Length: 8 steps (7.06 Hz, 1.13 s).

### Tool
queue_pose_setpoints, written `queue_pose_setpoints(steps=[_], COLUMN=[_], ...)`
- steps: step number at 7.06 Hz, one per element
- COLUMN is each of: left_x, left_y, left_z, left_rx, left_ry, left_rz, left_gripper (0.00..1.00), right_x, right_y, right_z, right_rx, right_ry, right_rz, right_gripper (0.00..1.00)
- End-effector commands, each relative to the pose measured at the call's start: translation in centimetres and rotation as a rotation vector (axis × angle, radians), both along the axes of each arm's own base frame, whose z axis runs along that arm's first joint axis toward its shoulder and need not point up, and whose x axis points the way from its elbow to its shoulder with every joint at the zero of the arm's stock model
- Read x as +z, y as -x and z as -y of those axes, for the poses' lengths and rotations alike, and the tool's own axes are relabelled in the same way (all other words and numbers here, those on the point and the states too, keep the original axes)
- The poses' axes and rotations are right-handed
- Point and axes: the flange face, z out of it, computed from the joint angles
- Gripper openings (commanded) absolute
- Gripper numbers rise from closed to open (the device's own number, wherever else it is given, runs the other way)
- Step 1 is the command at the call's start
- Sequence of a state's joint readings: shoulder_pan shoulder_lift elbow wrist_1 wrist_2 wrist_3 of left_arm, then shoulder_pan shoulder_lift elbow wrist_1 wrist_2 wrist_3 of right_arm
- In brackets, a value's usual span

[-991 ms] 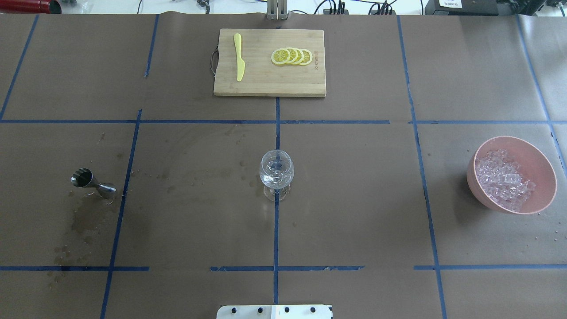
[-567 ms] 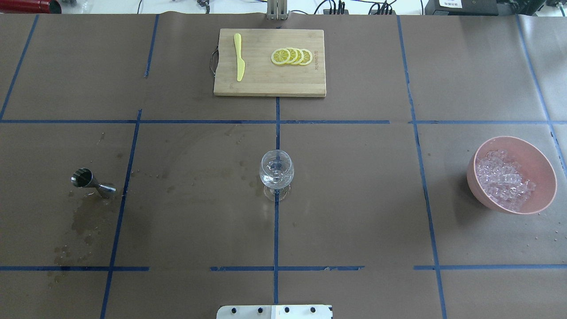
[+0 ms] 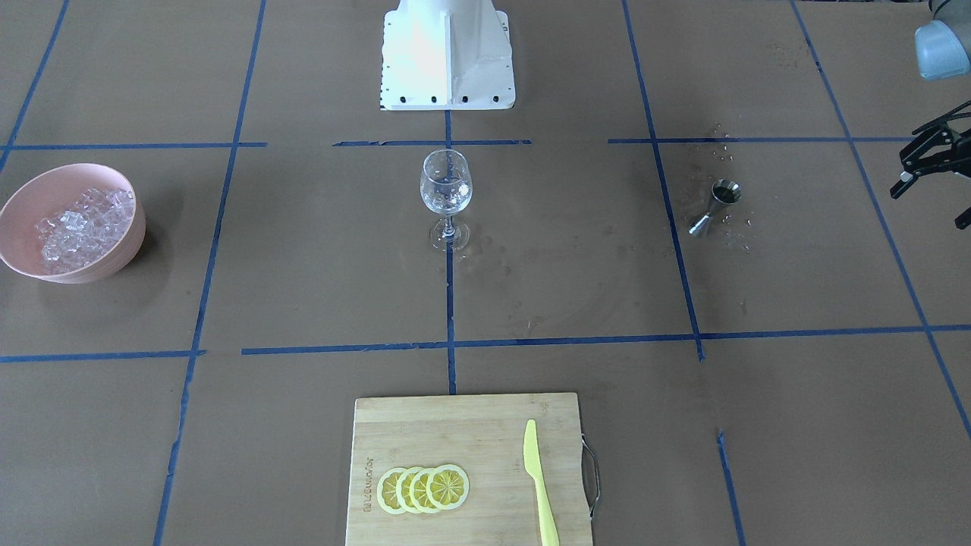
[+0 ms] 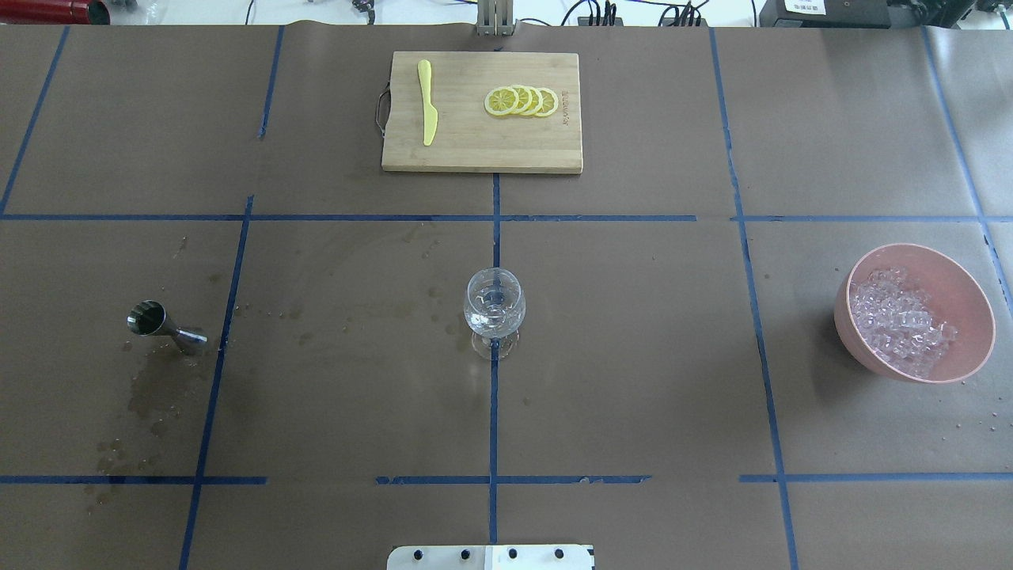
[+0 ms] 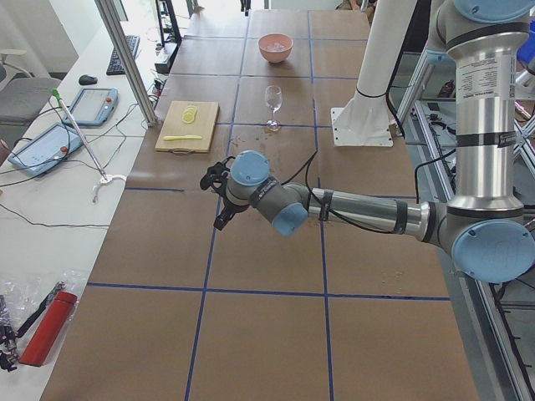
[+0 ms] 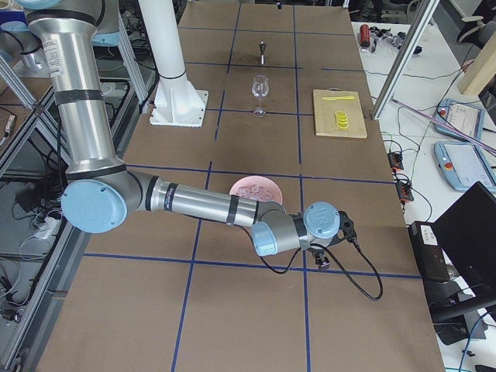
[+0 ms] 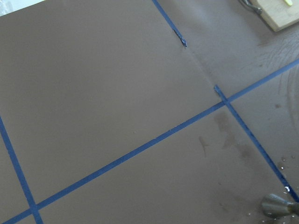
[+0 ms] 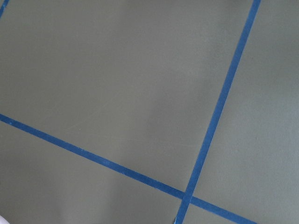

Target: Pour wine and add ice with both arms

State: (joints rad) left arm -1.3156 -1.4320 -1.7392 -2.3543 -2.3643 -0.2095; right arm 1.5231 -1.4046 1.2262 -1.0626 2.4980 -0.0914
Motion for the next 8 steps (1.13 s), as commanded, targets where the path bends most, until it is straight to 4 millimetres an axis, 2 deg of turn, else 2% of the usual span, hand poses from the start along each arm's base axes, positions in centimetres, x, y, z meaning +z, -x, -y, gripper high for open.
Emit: queue_pose_setpoints(steps=[1, 2, 3, 4, 5, 7, 8], left_x=[3.2, 4.3, 4.7, 4.5, 4.2, 4.2, 4.7], left_y=[-3.7, -4.2, -4.0, -3.8, -5.1, -11.2, -13.0], left_z=[-5.7, -8.5, -10.1, -10.0, -10.4, -11.6, -12.8], left_rx=[-0.094, -0.160, -0.200, -0.241, -0.285, -0.399, -0.428], left_ry=[-0.008, -0.017, -0.058, -0.077, -0.092, -0.057, -0.052], left_rz=[-0.122, -0.158, -0.173, -0.180, -0.214, -0.240, -0.228], left_gripper=[1.00, 1.00, 1.00, 1.00, 0.99, 0.99, 0.99], right_x=[0.0, -0.2, -0.3, -0.3, -0.3, -0.4, -0.4], right_y=[0.1, 0.1, 0.1, 0.1, 0.1, 0.2, 0.2], right_z=[-0.3, -0.2, -0.2, -0.2, -0.2, -0.3, -0.3], right_rx=[0.000, 0.000, 0.000, -0.001, -0.002, -0.005, -0.005], right_ry=[-0.026, -0.029, -0.030, -0.029, -0.029, -0.031, -0.031], right_rz=[0.006, 0.006, 0.006, 0.009, 0.012, 0.017, 0.018], right_gripper=[1.00, 1.00, 1.00, 1.00, 1.00, 1.00, 1.00])
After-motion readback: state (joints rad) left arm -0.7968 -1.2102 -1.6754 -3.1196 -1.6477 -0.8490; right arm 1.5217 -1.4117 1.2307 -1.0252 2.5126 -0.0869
